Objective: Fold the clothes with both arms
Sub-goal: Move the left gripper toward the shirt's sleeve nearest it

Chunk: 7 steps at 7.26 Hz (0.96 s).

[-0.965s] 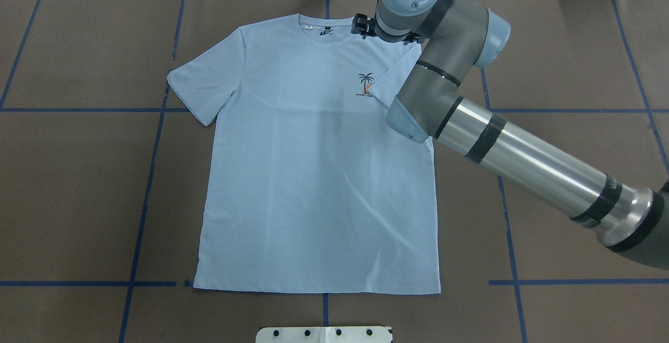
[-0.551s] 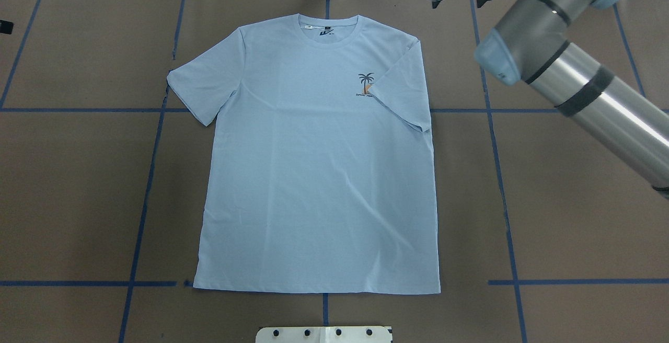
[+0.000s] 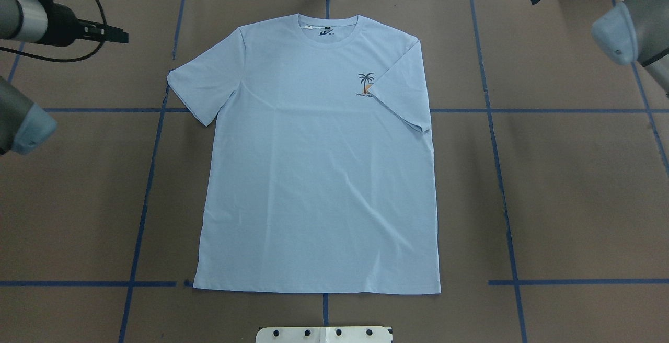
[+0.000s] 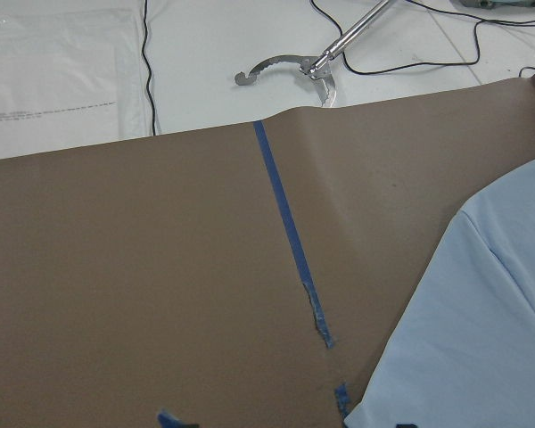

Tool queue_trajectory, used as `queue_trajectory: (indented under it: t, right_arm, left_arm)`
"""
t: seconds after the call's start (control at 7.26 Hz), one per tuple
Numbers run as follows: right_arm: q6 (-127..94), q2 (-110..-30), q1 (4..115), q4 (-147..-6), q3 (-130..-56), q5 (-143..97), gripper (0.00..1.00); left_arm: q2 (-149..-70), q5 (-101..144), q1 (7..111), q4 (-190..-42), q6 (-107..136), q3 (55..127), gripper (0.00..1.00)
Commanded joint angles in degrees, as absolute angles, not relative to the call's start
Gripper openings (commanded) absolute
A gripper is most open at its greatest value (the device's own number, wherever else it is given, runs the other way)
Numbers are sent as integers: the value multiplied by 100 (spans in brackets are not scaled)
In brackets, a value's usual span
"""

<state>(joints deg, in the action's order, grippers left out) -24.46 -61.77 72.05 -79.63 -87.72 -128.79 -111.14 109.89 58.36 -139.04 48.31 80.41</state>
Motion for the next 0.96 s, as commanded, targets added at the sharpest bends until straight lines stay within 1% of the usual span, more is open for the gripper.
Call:
queue_trajectory:
  t: [0.0, 0.14, 0.28, 0.83]
  right_arm:
    - [-2171, -6398, 7427, -7954, -8824, -13078, 100]
    - [-2171, -6416, 7427, -7954, -8824, -13069, 100]
    - [-2171, -6460, 7427, -7954, -8842, -13069, 100]
    - [-2171, -6530, 7427, -7945, -8877, -13061, 100]
  left_arm:
    - [-11566, 10128, 5179, -14395, 5300, 7096, 55]
    - [-11740, 9890, 5090, -14396, 5309, 6814, 53]
    - [-11794, 9879, 4958, -14396, 5500, 6742, 51]
    - [-11742, 9870, 4834, -14397, 5458, 6741, 45]
